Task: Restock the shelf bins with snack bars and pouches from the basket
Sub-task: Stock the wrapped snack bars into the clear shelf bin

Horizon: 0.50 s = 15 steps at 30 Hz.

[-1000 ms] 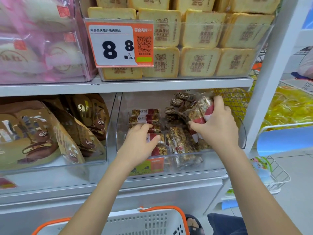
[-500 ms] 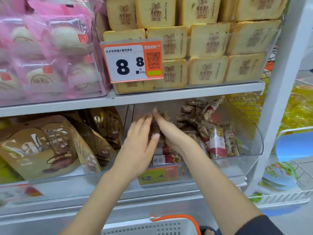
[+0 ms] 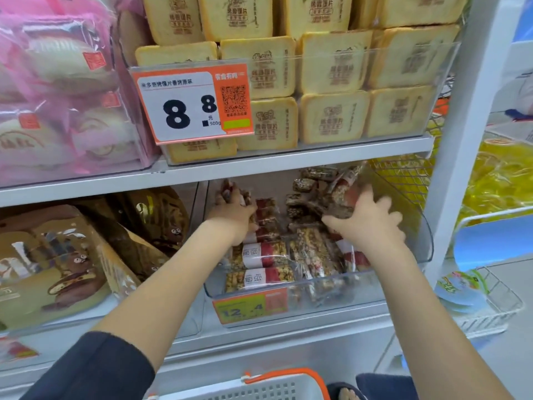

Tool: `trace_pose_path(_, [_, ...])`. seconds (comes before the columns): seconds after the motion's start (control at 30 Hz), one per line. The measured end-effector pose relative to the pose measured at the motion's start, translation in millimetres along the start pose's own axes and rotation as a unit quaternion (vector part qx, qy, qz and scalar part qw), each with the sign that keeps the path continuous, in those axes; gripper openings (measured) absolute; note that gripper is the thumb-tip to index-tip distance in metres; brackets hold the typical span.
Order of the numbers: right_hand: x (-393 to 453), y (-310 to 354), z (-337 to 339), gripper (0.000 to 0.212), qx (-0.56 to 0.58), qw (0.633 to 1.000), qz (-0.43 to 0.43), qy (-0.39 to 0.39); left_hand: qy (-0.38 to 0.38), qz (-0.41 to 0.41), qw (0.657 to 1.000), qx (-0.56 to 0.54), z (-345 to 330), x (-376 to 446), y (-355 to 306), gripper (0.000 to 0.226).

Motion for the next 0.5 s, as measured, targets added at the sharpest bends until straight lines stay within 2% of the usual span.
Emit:
trace_pose_path(0.07, [2.6,-12.0,-4.7,0.112,-0.059,0.994,0.015,0.096,-0.001,0.010,1.000,-0.027,0.2,1.8,0.8,0.056])
trace_pose_path(0.13, [1.1,-19.7,-8.3,0.116,-0.078,0.989,0.039,0.121,-0.021,0.013,0.998,-0.058,6.2,-9.0,-2.0,0.062])
trace_pose_path(0.2, [-4.5,-23.0,-11.7,0.119,-0.064,0.991,0.056,0.105,-0.100,0.005,0.986,-0.136,15.9,-30.0,-14.3,0.069])
trace_pose_path(0.27, [-11.6,-24.4,-17.0,0.129,-0.033,0.989,0.071,0.128,-0.193,0.000,0.945,-0.266,21.3,-55.4,-36.9,0.063])
trace_pose_path(0.3, [-13.9,-24.8,-19.5,0.135,-0.019,0.986,0.076,0.145,-0.187,0.012,0.922,-0.338,20.3,-64.7,-50.5,0.058])
trace_pose_path(0.37, [-13.2,-24.1,-24.3,0.140,-0.018,0.982,0.075,0.173,-0.061,0.062,0.886,-0.455,11.6,-73.9,-75.8,0.052])
trace_pose_path(0.43, [-11.1,-20.5,-28.0,0.140,-0.029,0.979,0.066,0.191,0.047,0.077,0.889,-0.448,3.0,-70.7,-92.3,0.038])
trace_pose_path(0.5, [-9.9,-16.2,-29.5,0.139,-0.012,0.981,0.058,0.186,0.061,0.094,0.894,-0.434,3.4,-61.2,-96.3,0.016])
Point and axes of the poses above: each hand's wrist, its own x-axis towards the middle knuckle, its own z-axis out of the back of the hand, y = z × x, the point moved 2 cm from there along x, towards the middle knuckle, and after that the axes turned 14 degrees about -y, right-handed, at the moved point
